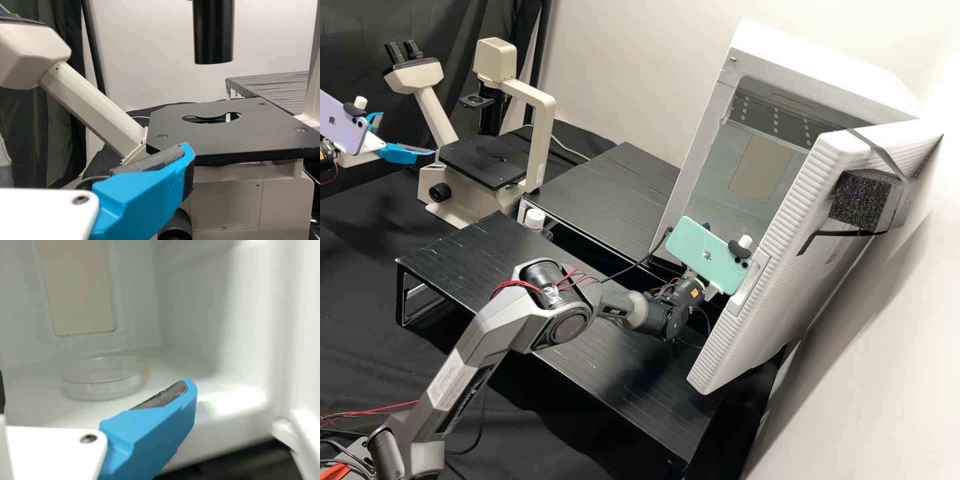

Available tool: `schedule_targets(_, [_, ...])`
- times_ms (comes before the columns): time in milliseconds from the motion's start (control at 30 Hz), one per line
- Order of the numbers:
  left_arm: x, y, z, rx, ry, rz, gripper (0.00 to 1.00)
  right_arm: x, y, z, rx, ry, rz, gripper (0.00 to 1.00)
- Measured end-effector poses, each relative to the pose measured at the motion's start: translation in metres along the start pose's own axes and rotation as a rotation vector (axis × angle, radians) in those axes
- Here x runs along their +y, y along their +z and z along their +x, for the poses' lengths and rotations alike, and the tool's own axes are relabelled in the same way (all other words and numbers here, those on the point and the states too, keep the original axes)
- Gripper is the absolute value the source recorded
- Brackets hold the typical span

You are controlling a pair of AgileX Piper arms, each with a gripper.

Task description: Return the petri dish to the incubator.

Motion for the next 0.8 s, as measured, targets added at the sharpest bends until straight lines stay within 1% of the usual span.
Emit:
schedule_targets(33, [0.000,0.000,0.000,0.000,0.000,0.000,1.00,0.004,-0.001,-0.009,-0.001,0.025,0.004,1.00])
schedule_targets(67, [0.000,0.000,0.000,0.000,0.000,0.000,1.00,0.004,0.000,-0.013,-0.004,0.031,0.007,1.00])
schedule_targets(133, [0.000,0.000,0.000,0.000,0.000,0.000,1.00,0.008,-0.002,-0.029,0.009,0.068,0.016,1.00])
schedule_targets(200, [0.000,0.000,0.000,0.000,0.000,0.000,1.00,0.009,-0.005,-0.040,0.036,0.086,0.008,1.00])
schedule_targets(333, [0.000,0.000,0.000,0.000,0.000,0.000,1.00,0.007,-0.009,-0.064,0.084,0.105,0.006,1.00])
schedule_targets(433, [0.000,0.000,0.000,0.000,0.000,0.000,1.00,0.003,-0.012,-0.082,0.111,0.134,-0.024,1.00])
schedule_targets(500, [0.000,0.000,0.000,0.000,0.000,0.000,1.00,-0.001,-0.012,-0.099,0.119,0.168,-0.034,1.00])
schedule_targets(567, [0.000,0.000,0.000,0.000,0.000,0.000,1.00,-0.004,-0.013,-0.110,0.116,0.181,-0.040,1.00])
schedule_targets(633, [0.000,0.000,0.000,0.000,0.000,0.000,1.00,-0.008,-0.016,-0.123,0.099,0.186,-0.028,1.00])
schedule_targets(800, [0.000,0.000,0.000,0.000,0.000,0.000,1.00,-0.024,-0.020,-0.159,0.056,0.144,-0.007,1.00])
